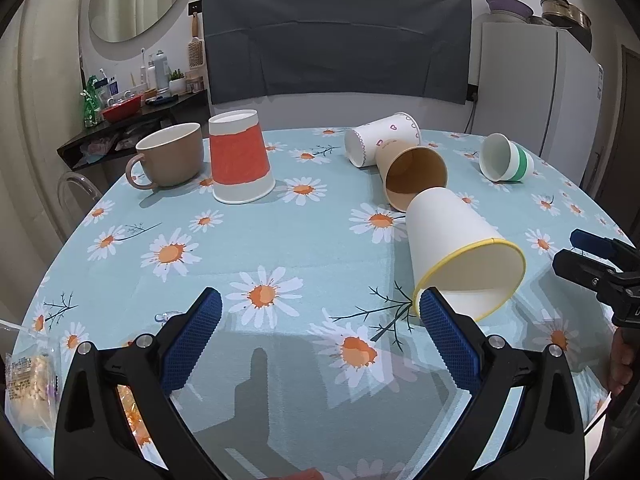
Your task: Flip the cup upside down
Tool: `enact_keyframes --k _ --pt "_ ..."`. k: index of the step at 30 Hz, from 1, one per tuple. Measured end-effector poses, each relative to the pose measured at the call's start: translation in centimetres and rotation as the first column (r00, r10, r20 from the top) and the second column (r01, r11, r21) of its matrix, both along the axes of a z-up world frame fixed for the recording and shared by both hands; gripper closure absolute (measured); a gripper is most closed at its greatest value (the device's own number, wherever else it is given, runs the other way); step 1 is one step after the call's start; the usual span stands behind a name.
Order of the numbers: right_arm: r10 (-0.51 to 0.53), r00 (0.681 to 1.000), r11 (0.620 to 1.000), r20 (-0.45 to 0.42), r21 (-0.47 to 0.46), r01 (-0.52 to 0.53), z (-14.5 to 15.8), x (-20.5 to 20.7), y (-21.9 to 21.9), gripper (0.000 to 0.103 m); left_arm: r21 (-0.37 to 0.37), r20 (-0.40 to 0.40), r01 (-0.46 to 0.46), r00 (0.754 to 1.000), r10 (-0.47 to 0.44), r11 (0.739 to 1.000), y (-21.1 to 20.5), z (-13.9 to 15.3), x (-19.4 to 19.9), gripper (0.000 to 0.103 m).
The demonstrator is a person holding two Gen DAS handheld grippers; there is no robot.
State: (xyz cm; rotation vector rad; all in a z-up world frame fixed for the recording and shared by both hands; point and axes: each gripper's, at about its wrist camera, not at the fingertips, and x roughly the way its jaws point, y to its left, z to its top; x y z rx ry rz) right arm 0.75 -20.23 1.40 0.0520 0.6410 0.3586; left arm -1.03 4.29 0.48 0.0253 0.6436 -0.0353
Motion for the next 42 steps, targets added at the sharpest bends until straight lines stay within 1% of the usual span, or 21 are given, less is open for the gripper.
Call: enact_keyframes --k 5,9,11,15,18,20,22,24,26,27,30,31,33,34,35,37,38,40,42 --pt "0.010 1.000 1.000 -0.028 0.004 -0.010 -0.2 0.5 0.0 0.008 0.008 0.002 -0.006 1.000 0.006 1.000 0.0 -0.1 -0.1 0.006" --pt "0.002 1.000 1.000 -0.027 0.009 -0.002 -0.2 0.5 -0.1 0.008 0.015 0.000 0.001 1.000 -0.001 1.000 -0.2 -0.1 -0.1 0.006" --pt "0.004 0.999 1.000 -0.041 0.007 -0.003 -0.2 0.7 -0.1 0.008 0.020 -0.001 0.001 1.000 -0.001 1.000 -0.3 -0.1 -0.1 0.006" --pt "0.008 0.996 0.999 -0.093 0.045 -0.004 0.3 1.7 -0.5 0.008 0.012 0.003 0.007 1.000 -0.007 1.000 -0.1 -0.2 -0.3 0.006" --pt "0.022 0.991 0.999 -0.128 0.039 -0.017 1.5 2.8 -0.3 0.008 -0.006 0.018 0.014 1.000 -0.014 1.000 0.1 -0.1 -0.5 0.006" --pt "0.034 0.988 0.998 -0.150 0.058 -0.026 2.6 3.6 -0.3 0.008 -0.020 0.033 0.021 0.999 -0.020 1.000 0.3 0.0 -0.8 0.006" --pt "0.053 0.975 0.994 -0.217 0.103 -0.031 3.4 5.1 -0.3 0.008 -0.023 0.044 0.026 0.999 -0.025 0.999 0.3 0.1 -0.9 0.006" --pt "0.084 0.944 0.988 -0.318 0.148 -0.037 3.6 6.9 0.0 0.008 -0.019 0.039 0.032 0.999 -0.031 0.999 0.2 0.1 -0.9 0.006" --pt "0.116 0.898 0.981 -0.425 0.190 -0.037 3.7 9.1 0.5 0.008 -0.018 0.035 0.042 0.999 -0.041 0.999 0.1 0.0 -0.8 0.006" --pt "0.132 0.876 0.976 -0.464 0.214 -0.034 3.7 10.0 0.8 0.008 -0.020 0.036 0.044 0.998 -0.043 0.999 0.1 0.0 -0.8 0.006" --pt "0.187 0.797 0.966 -0.574 0.257 -0.042 3.4 12.5 2.1 0.008 -0.030 0.045 0.035 0.998 -0.034 0.999 0.3 0.1 -0.9 0.006" --pt "0.234 0.759 0.959 -0.608 0.272 -0.077 3.2 13.3 2.9 0.008 -0.032 0.046 0.035 0.998 -0.033 0.999 0.4 0.1 -1.0 0.006" --pt "0.332 0.661 0.937 -0.673 0.318 -0.146 2.5 14.5 4.8 0.008 -0.037 0.044 0.043 0.998 -0.042 0.998 0.5 0.1 -1.0 0.006" --pt "0.338 0.635 0.936 -0.695 0.318 -0.151 2.2 14.7 5.4 0.008 -0.038 0.042 0.046 0.998 -0.045 0.998 0.4 0.1 -0.9 0.006" --pt "0.320 0.626 0.944 -0.712 0.293 -0.150 2.0 14.9 6.0 0.008 -0.038 0.041 0.048 0.998 -0.047 0.998 0.5 0.1 -0.9 0.006" --pt "0.287 0.626 0.957 -0.725 0.243 -0.157 1.7 15.3 7.0 0.008 -0.041 0.041 0.051 0.998 -0.050 0.998 0.5 0.1 -0.9 0.006" --pt "0.285 0.616 0.958 -0.734 0.234 -0.164 1.4 15.5 7.4 0.008 -0.044 0.043 0.053 0.998 -0.051 0.998 0.6 0.1 -1.0 0.006" --pt "0.275 0.580 0.961 -0.767 0.224 -0.159 0.3 16.0 7.9 0.009 -0.048 0.048 0.055 0.997 -0.053 0.997 0.6 0.1 -1.1 0.006" --pt "0.262 0.563 0.965 -0.784 0.214 -0.152 -0.7 16.6 8.2 0.009 -0.049 0.053 0.060 0.997 -0.057 0.997 0.6 0.1 -1.2 0.006"
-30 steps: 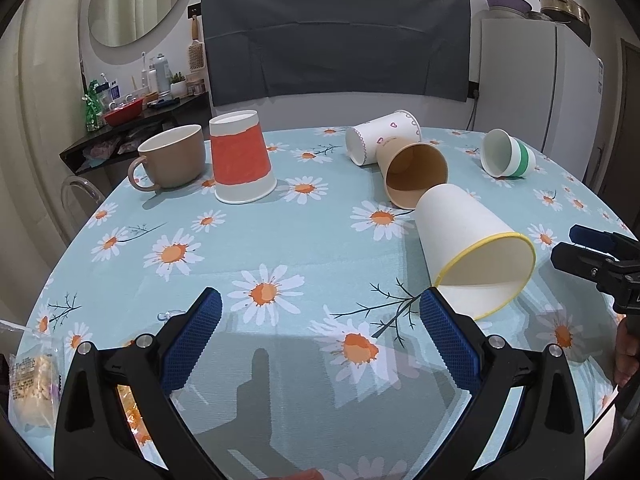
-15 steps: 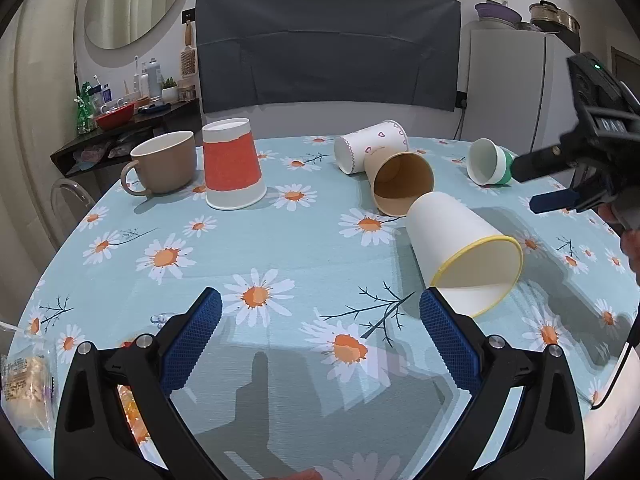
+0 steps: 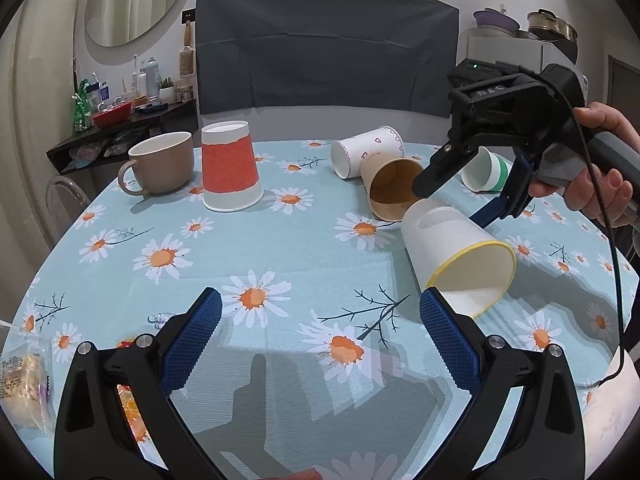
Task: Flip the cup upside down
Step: 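Grasp the yellow-rimmed white cup's rim with the right gripper and lift it, then rotate the cup rim-down and lower it onto the tablecloth with the right gripper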
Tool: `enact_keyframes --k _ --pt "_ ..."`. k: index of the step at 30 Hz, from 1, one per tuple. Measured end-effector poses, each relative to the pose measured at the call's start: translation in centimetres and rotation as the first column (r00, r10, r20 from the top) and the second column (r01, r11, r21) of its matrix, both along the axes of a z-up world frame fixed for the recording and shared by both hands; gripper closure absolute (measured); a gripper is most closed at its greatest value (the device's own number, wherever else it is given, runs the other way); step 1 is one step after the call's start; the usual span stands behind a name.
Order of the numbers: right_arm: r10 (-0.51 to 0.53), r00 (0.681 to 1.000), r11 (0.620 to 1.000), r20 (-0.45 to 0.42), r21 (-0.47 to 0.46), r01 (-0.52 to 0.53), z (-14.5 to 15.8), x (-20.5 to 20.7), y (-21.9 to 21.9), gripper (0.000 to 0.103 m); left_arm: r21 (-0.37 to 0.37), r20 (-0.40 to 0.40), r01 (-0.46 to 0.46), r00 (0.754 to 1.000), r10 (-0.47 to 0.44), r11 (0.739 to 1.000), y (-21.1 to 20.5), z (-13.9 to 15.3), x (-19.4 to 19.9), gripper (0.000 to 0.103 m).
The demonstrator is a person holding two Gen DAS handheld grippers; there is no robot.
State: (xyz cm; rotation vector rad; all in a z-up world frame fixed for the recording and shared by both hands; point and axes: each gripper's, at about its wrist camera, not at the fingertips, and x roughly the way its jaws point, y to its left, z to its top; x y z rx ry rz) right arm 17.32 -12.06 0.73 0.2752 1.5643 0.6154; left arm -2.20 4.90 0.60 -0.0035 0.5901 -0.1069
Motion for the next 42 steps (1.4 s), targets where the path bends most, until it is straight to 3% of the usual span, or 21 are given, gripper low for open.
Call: enact_keyframes --k 1,2,3,4,7,10,12,15,19,23,28,31,40,42 --pt "0.004 1.000 1.000 0.004 -0.006 -0.004 -0.2 0.2 0.2 0.010 0.001 0.001 0.006 1.000 -0.006 1.000 -0.1 0.0 0.0 0.006" --pt "0.011 1.000 1.000 0.021 -0.020 -0.011 -0.3 0.4 0.4 0.018 0.005 0.001 0.012 1.000 -0.012 1.000 -0.2 0.0 -0.1 0.006" --pt "0.029 0.999 0.999 0.025 -0.027 -0.029 -0.4 0.5 0.7 0.045 0.011 0.002 0.015 1.000 -0.015 1.000 -0.3 0.0 -0.1 0.006" --pt "0.030 0.999 0.999 0.019 -0.018 -0.029 -0.3 0.5 0.6 0.048 0.020 0.003 0.014 1.000 -0.014 1.000 -0.5 -0.1 -0.1 0.006" --pt "0.076 0.992 0.997 0.103 -0.011 -0.075 0.9 -0.7 1.1 0.048 0.036 0.011 0.018 1.000 -0.018 0.999 -0.7 0.0 -0.3 0.006" --pt "0.028 0.984 0.998 0.178 0.046 -0.036 2.7 -1.7 0.2 0.048 0.042 0.011 0.018 1.000 -0.018 0.999 -0.8 -0.1 -0.3 0.006" --pt "0.003 0.960 0.999 0.280 0.049 -0.018 4.5 -2.4 -0.6 0.048 0.043 0.008 0.016 1.000 -0.017 0.999 -0.7 -0.1 -0.3 0.006" --pt "-0.040 0.933 0.994 0.358 0.111 0.000 6.6 -2.7 -2.0 0.048 0.042 0.014 0.008 1.000 -0.008 0.999 -0.6 0.0 -0.4 0.006" --pt "-0.140 0.824 0.990 0.549 0.074 0.119 8.4 -3.2 -4.0 0.048 0.057 0.013 0.015 1.000 -0.015 0.998 -0.9 -0.1 -0.4 0.006" --pt "-0.167 0.695 0.974 0.700 0.008 0.226 7.6 -4.1 -4.9 0.048 0.091 0.031 -0.009 0.999 0.007 0.996 -1.2 -0.1 -0.6 0.006" --pt "-0.121 0.593 0.953 0.796 -0.073 0.293 5.8 -5.4 -4.2 0.048 0.139 0.063 -0.037 0.998 0.029 0.990 -1.9 0.1 -1.1 0.006" --pt "-0.076 0.552 0.952 0.831 -0.104 0.287 5.5 -6.1 -3.2 0.048 0.155 0.064 -0.032 0.998 0.022 0.987 -2.1 0.1 -1.2 0.006" --pt "0.010 0.469 0.938 0.883 -0.170 0.301 5.0 -9.1 -0.7 0.047 0.141 0.050 -0.030 0.998 0.023 0.990 -1.9 0.0 -0.9 0.006" --pt "0.028 0.481 0.944 0.877 -0.181 0.276 4.7 -9.7 -0.4 0.046 0.142 0.047 -0.027 0.999 0.020 0.990 -1.9 0.0 -0.9 0.006"
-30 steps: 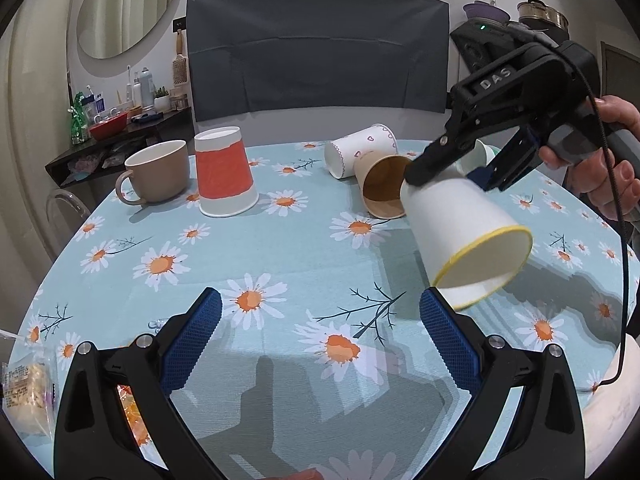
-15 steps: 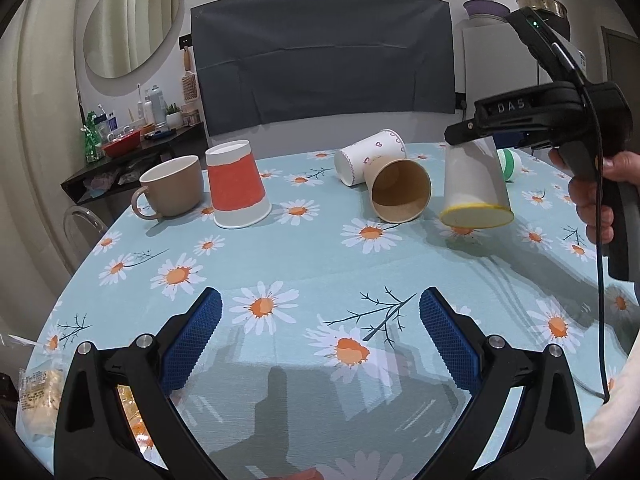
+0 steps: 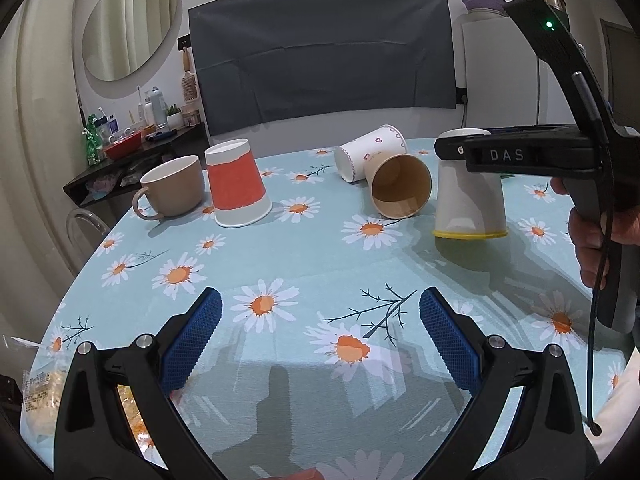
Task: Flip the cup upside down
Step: 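Rotate the cup rim-down and lower it onto the tablecloth with the right gripper, then open the right gripper and pull back from the upside-down cup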
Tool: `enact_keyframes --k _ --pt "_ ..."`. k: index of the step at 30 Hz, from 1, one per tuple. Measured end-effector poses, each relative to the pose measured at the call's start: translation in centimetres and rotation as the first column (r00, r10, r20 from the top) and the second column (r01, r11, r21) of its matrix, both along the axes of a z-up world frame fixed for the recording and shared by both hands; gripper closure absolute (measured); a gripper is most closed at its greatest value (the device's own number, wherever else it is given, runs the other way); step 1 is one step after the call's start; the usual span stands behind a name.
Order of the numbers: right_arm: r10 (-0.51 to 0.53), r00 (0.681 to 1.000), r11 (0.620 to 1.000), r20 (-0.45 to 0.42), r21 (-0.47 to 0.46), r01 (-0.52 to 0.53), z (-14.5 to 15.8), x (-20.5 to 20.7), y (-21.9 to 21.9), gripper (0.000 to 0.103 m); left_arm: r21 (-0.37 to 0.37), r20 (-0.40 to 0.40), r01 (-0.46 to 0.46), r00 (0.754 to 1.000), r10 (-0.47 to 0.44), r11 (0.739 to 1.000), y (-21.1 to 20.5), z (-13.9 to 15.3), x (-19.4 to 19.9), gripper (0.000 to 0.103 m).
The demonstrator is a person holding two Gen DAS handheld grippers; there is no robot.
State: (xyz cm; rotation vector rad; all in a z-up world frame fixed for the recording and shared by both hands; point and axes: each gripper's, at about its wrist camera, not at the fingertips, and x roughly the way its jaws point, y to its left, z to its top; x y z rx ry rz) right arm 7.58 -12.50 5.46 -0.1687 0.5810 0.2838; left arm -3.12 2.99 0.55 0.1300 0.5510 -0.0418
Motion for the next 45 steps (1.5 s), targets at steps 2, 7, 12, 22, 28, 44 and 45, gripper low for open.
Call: enact_keyframes --k 2,7,12,22,28,44,45 --pt "0.009 0.999 1.000 -0.049 0.008 -0.009 -0.6 -0.2 0.0 0.044 0.003 -0.003 0.002 1.000 -0.002 1.000 0.0 0.0 0.0 0.006" --pt "0.011 0.995 0.999 -0.099 0.048 -0.006 -1.3 -0.6 -0.9 0.016 0.002 -0.007 0.001 1.000 -0.001 1.000 0.0 -0.1 0.1 0.006" --pt "0.007 0.995 0.998 -0.104 0.070 0.000 -1.2 -1.4 -2.7 0.015 -0.003 -0.020 0.001 1.000 -0.001 1.000 0.1 -0.2 0.4 0.006" --pt "0.042 0.999 0.996 0.004 0.073 -0.043 -0.4 -6.9 -6.0 0.012 -0.018 -0.054 0.008 0.999 -0.009 1.000 0.4 -0.4 0.9 0.006" --pt "0.107 0.994 0.990 0.017 0.089 -0.108 -1.1 -9.2 -7.3 0.010 -0.013 -0.065 0.012 0.998 -0.013 1.000 0.2 -0.5 1.1 0.006" --pt "0.086 0.995 0.994 -0.057 0.068 -0.082 -3.5 -7.9 -11.2 0.010 0.022 -0.034 0.059 0.998 -0.058 0.998 -0.5 -0.4 0.4 0.006" --pt "0.087 0.994 0.994 -0.069 0.068 -0.083 -3.7 -7.8 -11.1 0.010 0.022 -0.029 0.060 0.998 -0.059 0.998 -0.6 -0.4 0.3 0.006"
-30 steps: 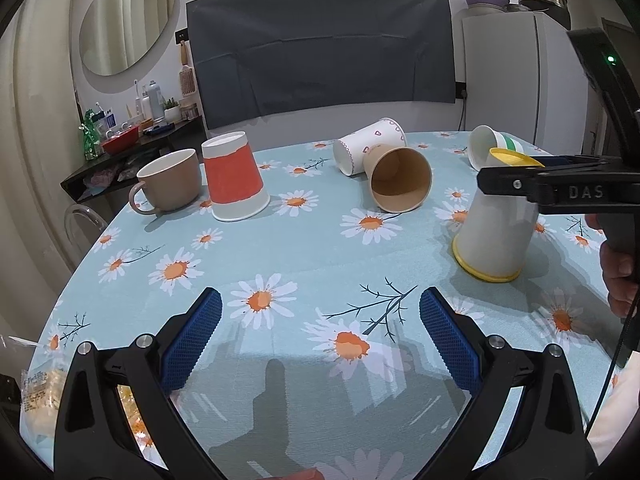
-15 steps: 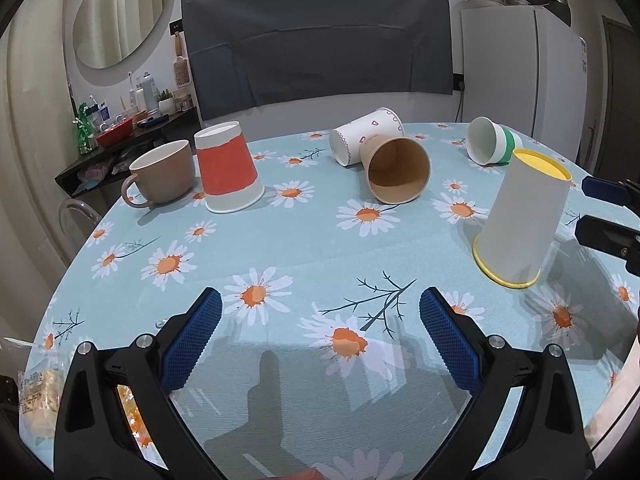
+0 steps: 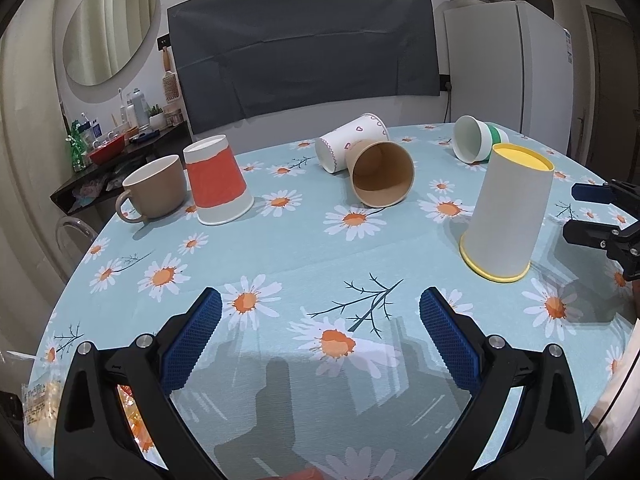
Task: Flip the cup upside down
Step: 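Open the right gripper and pull back from the upside-down cup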
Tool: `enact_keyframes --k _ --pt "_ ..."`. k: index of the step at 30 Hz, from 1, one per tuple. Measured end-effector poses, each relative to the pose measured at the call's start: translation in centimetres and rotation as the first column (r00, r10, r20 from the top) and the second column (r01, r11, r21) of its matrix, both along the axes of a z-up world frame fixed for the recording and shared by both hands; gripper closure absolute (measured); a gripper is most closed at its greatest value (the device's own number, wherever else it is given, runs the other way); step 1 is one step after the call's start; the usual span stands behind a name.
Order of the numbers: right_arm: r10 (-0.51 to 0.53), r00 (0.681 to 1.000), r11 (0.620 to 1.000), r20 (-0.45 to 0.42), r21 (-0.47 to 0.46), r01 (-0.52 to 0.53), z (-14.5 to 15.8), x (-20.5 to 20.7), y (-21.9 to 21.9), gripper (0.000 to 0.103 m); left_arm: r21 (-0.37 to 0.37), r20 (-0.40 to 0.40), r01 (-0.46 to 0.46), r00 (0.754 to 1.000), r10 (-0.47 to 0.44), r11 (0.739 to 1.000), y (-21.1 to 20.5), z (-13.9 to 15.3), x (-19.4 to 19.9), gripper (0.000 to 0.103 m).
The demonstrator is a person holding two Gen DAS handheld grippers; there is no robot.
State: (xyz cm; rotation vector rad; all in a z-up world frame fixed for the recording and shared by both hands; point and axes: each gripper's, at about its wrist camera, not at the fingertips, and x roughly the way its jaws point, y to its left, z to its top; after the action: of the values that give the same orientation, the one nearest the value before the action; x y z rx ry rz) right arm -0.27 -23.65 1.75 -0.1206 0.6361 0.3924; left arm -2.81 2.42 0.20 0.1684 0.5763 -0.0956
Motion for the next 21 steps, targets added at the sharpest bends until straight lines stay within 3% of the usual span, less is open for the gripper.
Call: enact_keyframes --k 9,21 --pt "0.017 0.999 1.000 0.035 0.019 -0.017 0.2 -0.5 -0.2 0.010 0.008 0.001 -0.008 1.000 0.008 1.000 -0.8 0.2 0.2 0.006" --pt "0.020 0.999 0.999 0.025 0.030 -0.021 0.2 -0.4 -0.3 0.010 -0.069 -0.052 0.071 0.996 -0.075 0.995 -4.8 0.0 1.5 0.006"
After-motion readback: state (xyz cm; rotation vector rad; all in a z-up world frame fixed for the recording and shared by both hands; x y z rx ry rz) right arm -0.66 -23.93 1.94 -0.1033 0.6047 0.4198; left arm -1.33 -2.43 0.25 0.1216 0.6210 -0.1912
